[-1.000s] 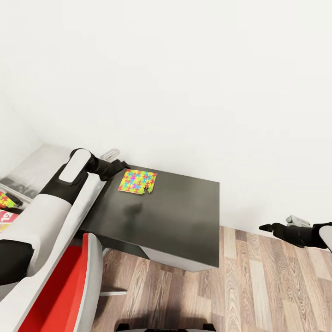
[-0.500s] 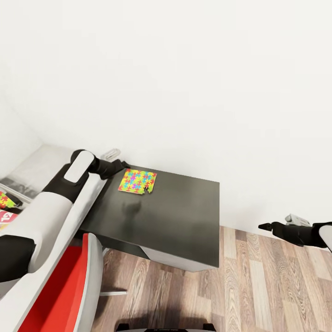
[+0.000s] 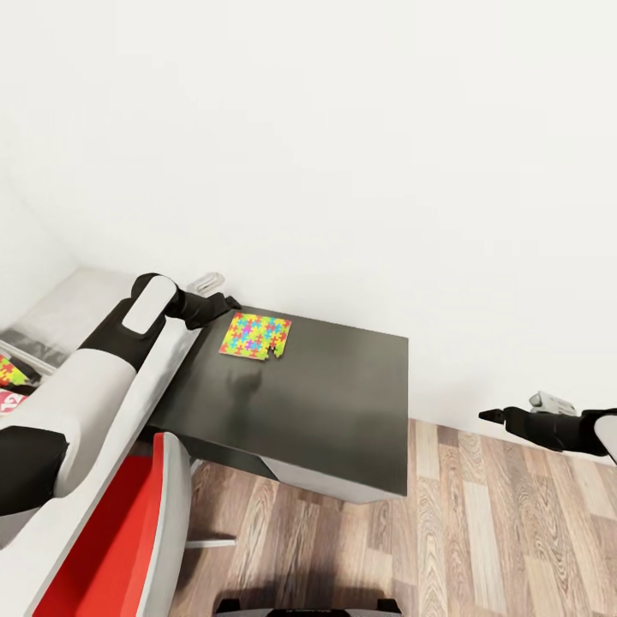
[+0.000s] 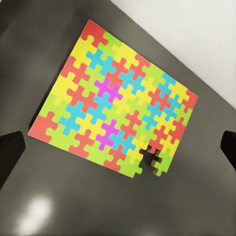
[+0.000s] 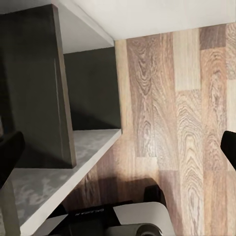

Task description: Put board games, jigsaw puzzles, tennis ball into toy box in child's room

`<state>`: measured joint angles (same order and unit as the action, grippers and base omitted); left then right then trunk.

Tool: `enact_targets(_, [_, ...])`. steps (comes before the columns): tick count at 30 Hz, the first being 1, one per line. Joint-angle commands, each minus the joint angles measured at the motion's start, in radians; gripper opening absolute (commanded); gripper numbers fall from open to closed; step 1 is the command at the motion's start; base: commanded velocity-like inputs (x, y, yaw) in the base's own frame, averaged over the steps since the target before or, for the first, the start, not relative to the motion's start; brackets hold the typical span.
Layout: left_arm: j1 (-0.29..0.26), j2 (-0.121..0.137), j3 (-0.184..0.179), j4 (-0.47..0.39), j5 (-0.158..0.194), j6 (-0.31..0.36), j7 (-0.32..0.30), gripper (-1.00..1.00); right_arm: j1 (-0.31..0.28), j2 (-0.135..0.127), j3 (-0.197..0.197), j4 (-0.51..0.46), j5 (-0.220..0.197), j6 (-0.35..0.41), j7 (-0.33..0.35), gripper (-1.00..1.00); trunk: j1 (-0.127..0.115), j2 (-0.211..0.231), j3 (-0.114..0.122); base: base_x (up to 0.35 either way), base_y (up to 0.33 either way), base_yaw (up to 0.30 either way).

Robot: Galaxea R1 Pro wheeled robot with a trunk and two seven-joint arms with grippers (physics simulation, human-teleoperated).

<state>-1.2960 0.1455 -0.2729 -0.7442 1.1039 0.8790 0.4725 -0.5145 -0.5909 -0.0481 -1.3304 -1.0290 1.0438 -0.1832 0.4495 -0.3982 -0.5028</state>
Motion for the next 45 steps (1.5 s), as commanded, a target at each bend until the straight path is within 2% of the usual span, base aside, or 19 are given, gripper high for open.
enact_targets(1, [-0.002,0.001,-0.006,0.000,0.009,-0.001,0.008,1.00,0.000,0.000,-0.001,-0.006,-0.010,0.003,-0.010,1.00,0.001,-0.002,-0.003,0.000,0.000,0.000])
enact_targets(17, [-0.005,-0.001,-0.012,0.013,0.003,-0.036,0.005,1.00,0.000,-0.004,-0.005,-0.025,-0.011,0.003,-0.010,1.00,0.001,-0.002,-0.027,0.000,0.000,0.000])
enact_targets(28, [-0.026,-0.007,-0.013,0.061,0.001,-0.070,0.005,1.00,0.000,-0.008,-0.009,-0.027,-0.011,0.003,-0.010,1.00,0.001,-0.002,-0.045,0.000,0.000,0.000])
enact_targets(32, [-0.035,-0.011,-0.014,0.075,-0.015,-0.088,0.004,1.00,0.000,-0.008,-0.009,-0.028,-0.012,0.003,-0.010,1.00,0.001,-0.002,-0.051,0.000,0.000,0.000])
enact_targets(36, [-0.048,-0.018,-0.022,0.084,-0.066,-0.101,0.001,1.00,0.000,-0.008,-0.010,-0.028,-0.012,0.003,-0.010,1.00,0.001,-0.002,-0.058,0.000,0.000,0.000])
enact_targets(37, [-0.048,-0.018,-0.022,0.084,-0.066,-0.101,0.001,1.00,0.000,-0.008,-0.010,-0.028,-0.012,0.003,-0.010,1.00,0.001,-0.002,-0.059,0.000,0.000,0.000])
enact_targets(39, [-0.054,-0.025,-0.025,0.086,-0.089,-0.103,-0.001,1.00,-0.001,-0.007,-0.009,-0.028,-0.012,0.003,-0.010,1.00,0.001,-0.002,-0.063,0.000,0.000,0.000])
enact_targets(45, [-0.059,-0.044,-0.030,0.088,-0.118,-0.105,-0.002,1.00,-0.001,-0.007,-0.009,-0.029,-0.012,0.003,-0.010,1.00,0.001,-0.002,-0.072,0.000,0.000,0.000])
